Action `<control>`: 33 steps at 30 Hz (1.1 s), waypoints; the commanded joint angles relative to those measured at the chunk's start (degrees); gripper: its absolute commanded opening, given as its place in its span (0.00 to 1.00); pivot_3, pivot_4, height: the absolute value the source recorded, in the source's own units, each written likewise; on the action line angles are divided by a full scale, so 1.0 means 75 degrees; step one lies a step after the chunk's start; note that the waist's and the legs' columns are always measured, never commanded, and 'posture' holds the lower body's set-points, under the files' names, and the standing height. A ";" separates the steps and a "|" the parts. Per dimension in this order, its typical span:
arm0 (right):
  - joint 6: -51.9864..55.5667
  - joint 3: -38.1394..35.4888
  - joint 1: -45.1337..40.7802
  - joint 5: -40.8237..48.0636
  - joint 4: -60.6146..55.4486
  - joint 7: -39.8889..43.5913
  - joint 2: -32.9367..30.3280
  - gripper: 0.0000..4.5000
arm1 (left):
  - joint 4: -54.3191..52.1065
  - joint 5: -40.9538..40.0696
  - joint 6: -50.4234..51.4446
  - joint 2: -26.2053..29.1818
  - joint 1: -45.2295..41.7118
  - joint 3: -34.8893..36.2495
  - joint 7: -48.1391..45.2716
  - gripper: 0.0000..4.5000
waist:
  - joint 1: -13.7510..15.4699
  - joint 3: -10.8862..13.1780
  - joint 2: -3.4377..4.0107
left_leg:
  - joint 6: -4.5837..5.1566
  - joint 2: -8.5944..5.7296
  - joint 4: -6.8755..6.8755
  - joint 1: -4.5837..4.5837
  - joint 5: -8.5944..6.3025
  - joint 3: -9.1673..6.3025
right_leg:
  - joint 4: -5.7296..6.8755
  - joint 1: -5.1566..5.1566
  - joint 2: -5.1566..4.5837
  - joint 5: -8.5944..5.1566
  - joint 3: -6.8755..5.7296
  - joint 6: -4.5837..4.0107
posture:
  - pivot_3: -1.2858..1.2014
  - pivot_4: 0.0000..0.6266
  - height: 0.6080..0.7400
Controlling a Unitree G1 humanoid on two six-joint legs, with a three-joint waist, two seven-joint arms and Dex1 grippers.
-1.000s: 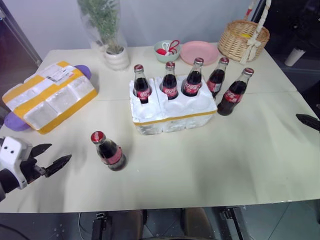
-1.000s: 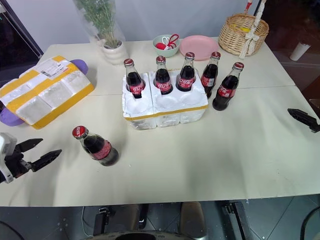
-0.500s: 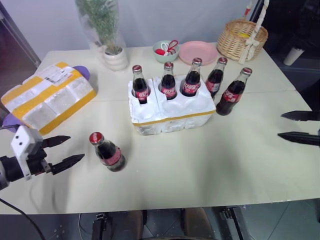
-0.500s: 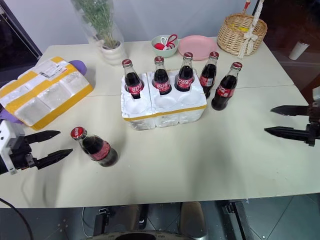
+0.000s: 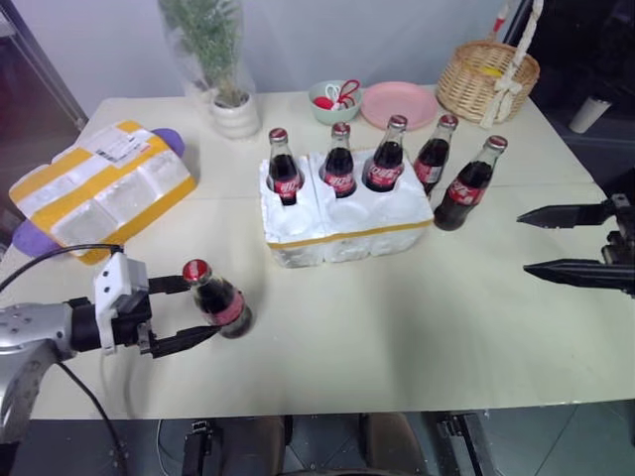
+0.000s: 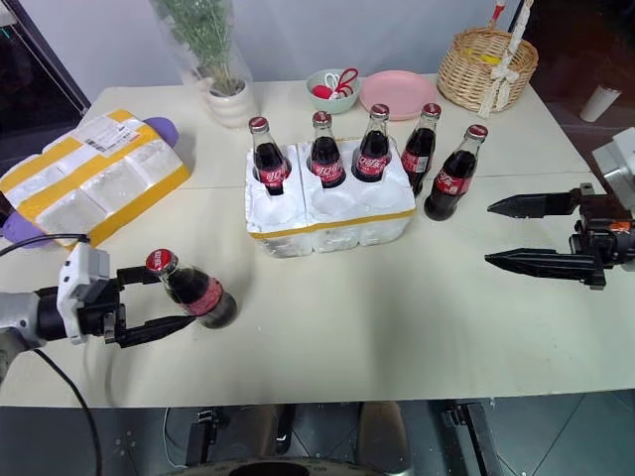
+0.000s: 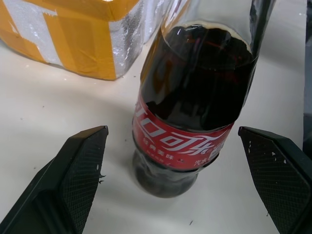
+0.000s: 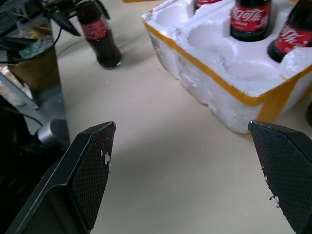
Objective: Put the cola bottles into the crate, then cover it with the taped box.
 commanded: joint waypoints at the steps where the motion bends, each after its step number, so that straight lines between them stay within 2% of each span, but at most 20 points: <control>1: 0.0104 -0.0190 -0.0207 0.0156 -0.0148 -0.0270 -0.0065 1.00 | -0.0204 -0.0099 -0.0130 -0.0085 -0.0102 -0.0065 0.0044 1.00 | 0.0021 0.0000 0.0000 | 0.0000 0.0000 0.0001 0.0000 0.0000 0.0000 | 0.0000 0.0001 0.0000 0.0000 0.0000 -0.0001 | 0.52 0.24 0.98; 12: 0.0651 -0.0223 -0.0468 0.0637 -0.0528 -0.0927 0.0116 1.00 | 0.0059 0.0342 -0.0359 -0.0675 -0.0987 -0.1122 0.0540 1.00 | 0.0002 -0.0001 -0.0002 | 0.0000 0.0000 0.0003 0.0001 0.0001 0.0000 | 0.0002 0.0002 0.0003 0.0004 0.0000 -0.0003 | 0.52 0.24 0.98; 15: 0.0781 -0.0285 -0.0499 0.0758 -0.0633 -0.1131 0.0166 1.00 | 0.0136 0.0215 -0.0340 -0.0643 -0.1032 -0.1078 0.0427 0.81 | 0.0014 -0.0001 -0.0002 | 0.0000 0.0001 0.0001 0.0004 0.0001 0.0000 | 0.0003 0.0002 0.0004 0.0004 0.0000 -0.0003 | 0.52 0.24 0.98; 17: 0.0840 -0.0317 -0.0515 0.0810 -0.0649 -0.1262 0.0210 1.00 | 0.0175 0.0135 -0.0234 -0.0503 -0.1094 -0.1040 0.0336 0.60 | 0.0028 -0.0001 -0.0003 | 0.0000 0.0001 0.0003 0.0003 0.0001 0.0000 | 0.0003 0.0003 0.0003 0.0004 0.0000 -0.0003 | 0.52 0.24 0.98; 20: 0.0817 -0.0319 -0.0467 0.0804 -0.0688 -0.1394 0.0280 1.00 | 0.0313 -0.0112 0.0065 -0.0161 -0.1329 -0.0906 0.0112 0.60 | 0.0030 0.0003 -0.0010 | 0.0000 0.0001 0.0003 0.0001 0.0001 0.0000 | 0.0001 0.0003 0.0003 0.0004 0.0000 -0.0003 | 0.52 0.24 0.98; 24: 0.0816 -0.0342 -0.0400 0.0826 -0.0833 -0.1619 0.0418 1.00 | 0.0673 -0.0810 0.0930 0.0264 -0.2186 -0.0668 -0.0125 0.60 | 0.0028 0.0005 -0.0012 | 0.0000 0.0001 0.0003 -0.0002 0.0001 -0.0002 | 0.0006 -0.0002 0.0006 0.0004 -0.0002 -0.0003 | 0.52 0.24 0.98; 28: 0.0878 -0.0433 -0.0225 0.0896 -0.1117 -0.1872 0.0618 1.00 | 0.1317 -0.1618 0.1987 0.0819 -0.3711 -0.0701 -0.0736 0.60 | 0.0031 0.0015 -0.0030 | 0.0001 0.0001 0.0007 -0.0009 0.0002 -0.0004 | 0.0009 -0.0006 0.0007 0.0004 -0.0002 -0.0001 | 0.52 0.24 0.98; 30: 0.0899 -0.0468 -0.0156 0.0901 -0.1211 -0.1966 0.0684 1.00 | 0.1625 -0.1737 0.2282 0.0921 -0.4324 -0.0835 -0.0912 0.60 | 0.0021 0.0015 -0.0030 | 0.0000 0.0001 0.0007 -0.0015 0.0002 -0.0004 | 0.0008 -0.0012 0.0008 0.0005 -0.0003 -0.0001 | 0.52 0.24 0.98; 33: 0.0885 -0.0536 -0.0013 0.0894 -0.1289 -0.2144 0.0770 1.00 | 0.2469 -0.1813 0.2700 0.0813 -0.5923 -0.1239 -0.1226 0.60 | 0.0031 0.0018 -0.0035 | 0.0000 0.0000 0.0007 -0.0016 0.0002 -0.0004 | 0.0011 -0.0013 0.0009 0.0005 -0.0005 0.0000 | 0.52 0.24 0.98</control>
